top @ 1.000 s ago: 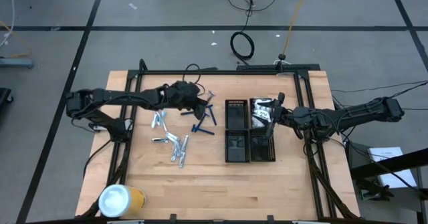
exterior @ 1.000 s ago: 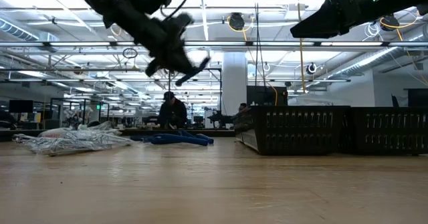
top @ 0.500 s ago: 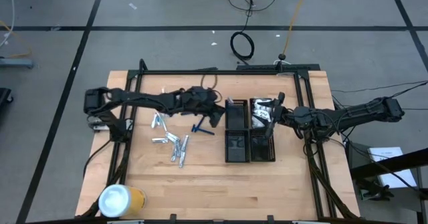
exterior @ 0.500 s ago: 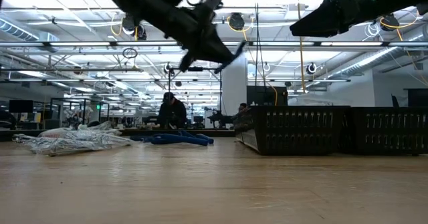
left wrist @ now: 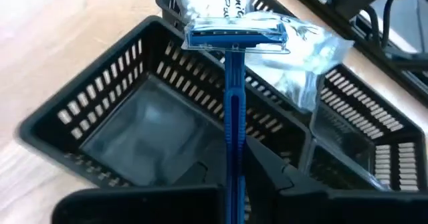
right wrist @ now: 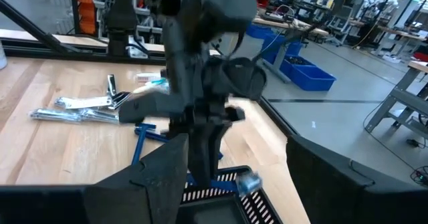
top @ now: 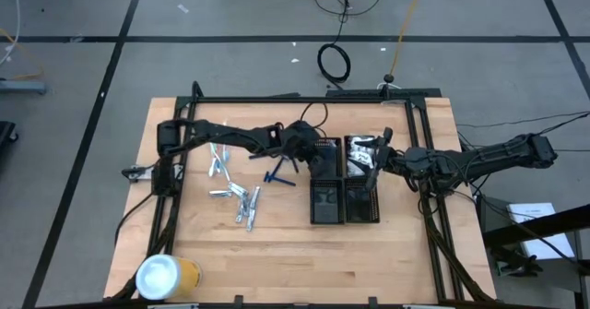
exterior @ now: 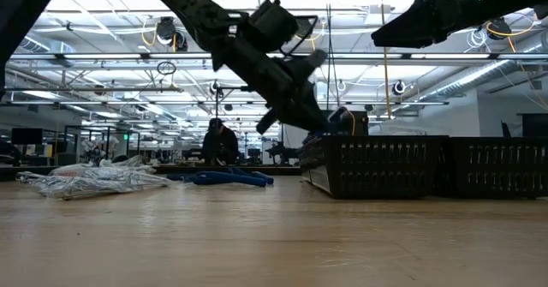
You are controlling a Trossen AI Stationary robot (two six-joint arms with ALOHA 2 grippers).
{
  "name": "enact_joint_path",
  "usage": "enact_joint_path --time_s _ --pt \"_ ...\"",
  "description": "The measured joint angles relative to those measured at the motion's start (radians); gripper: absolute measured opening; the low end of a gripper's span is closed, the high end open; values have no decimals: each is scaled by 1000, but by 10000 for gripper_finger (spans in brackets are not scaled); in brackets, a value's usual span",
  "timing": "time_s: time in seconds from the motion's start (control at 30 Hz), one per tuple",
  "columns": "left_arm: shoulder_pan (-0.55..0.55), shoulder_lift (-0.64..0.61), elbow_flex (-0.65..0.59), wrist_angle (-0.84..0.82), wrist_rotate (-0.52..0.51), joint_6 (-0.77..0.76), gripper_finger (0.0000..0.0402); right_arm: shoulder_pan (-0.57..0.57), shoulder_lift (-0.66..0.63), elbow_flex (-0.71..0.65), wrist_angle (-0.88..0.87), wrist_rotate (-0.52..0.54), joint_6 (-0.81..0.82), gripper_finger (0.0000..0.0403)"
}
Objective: Pick & Place Travel size toiletries
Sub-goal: Put the razor into the top left black basket
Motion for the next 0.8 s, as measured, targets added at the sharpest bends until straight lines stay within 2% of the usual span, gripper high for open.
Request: enact_joint_path --time_s 0.43,0.53,0.8 --pt "4 -9 0 16 -1 35 32 0 0 0 -2 0 -2 238" --pt "4 -9 0 16 -1 37 63 0 0 0 -2 0 -3 238" --pt "5 -9 0 16 -2 48 192 0 0 0 -9 0 -3 238"
